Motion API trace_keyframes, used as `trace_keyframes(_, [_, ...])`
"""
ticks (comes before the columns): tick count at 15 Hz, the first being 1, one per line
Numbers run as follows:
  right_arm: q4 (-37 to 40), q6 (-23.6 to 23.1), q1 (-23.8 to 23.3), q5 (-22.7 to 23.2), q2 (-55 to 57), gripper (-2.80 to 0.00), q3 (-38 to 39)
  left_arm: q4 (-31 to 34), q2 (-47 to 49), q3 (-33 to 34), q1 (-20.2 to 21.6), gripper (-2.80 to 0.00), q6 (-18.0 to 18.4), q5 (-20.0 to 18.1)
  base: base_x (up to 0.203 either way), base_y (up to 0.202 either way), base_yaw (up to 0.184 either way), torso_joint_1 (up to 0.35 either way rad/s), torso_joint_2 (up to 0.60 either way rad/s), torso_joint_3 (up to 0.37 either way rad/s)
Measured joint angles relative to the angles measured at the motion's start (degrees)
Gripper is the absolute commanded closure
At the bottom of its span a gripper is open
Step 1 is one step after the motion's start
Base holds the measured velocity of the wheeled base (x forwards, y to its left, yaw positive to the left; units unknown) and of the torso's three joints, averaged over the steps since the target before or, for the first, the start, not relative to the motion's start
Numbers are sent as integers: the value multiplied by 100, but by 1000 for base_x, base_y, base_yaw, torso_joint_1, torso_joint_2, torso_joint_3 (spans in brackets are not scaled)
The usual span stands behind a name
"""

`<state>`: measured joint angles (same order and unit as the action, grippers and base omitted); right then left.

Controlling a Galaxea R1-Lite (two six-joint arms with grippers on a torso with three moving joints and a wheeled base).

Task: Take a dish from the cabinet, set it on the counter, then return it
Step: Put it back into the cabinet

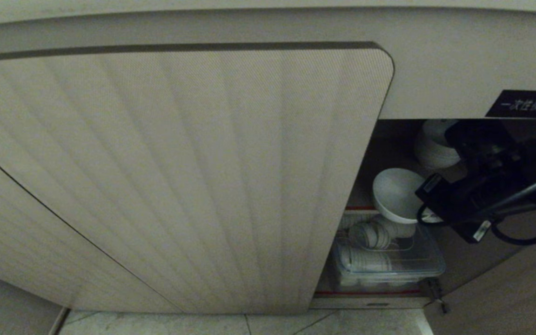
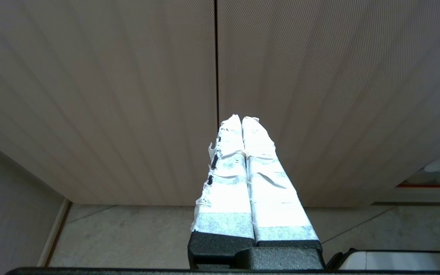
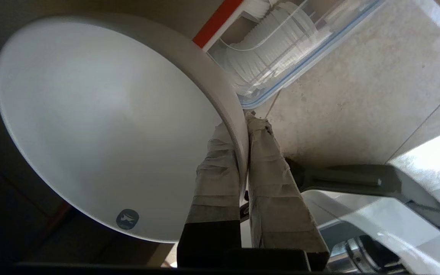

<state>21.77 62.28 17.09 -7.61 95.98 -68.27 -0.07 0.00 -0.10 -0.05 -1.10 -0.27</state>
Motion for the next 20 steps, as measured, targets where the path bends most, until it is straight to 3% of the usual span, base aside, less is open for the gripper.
trace_keyframes(5, [-13, 379, -1, 0, 90, 0, -100, 0, 0, 0, 0, 0, -2, 0, 0, 0, 0, 0, 0, 0])
trace_keyframes(20, [2, 939, 0, -330, 397, 0, -394, 0, 0, 0, 0, 0, -1, 2, 0, 0, 0, 0, 0, 0])
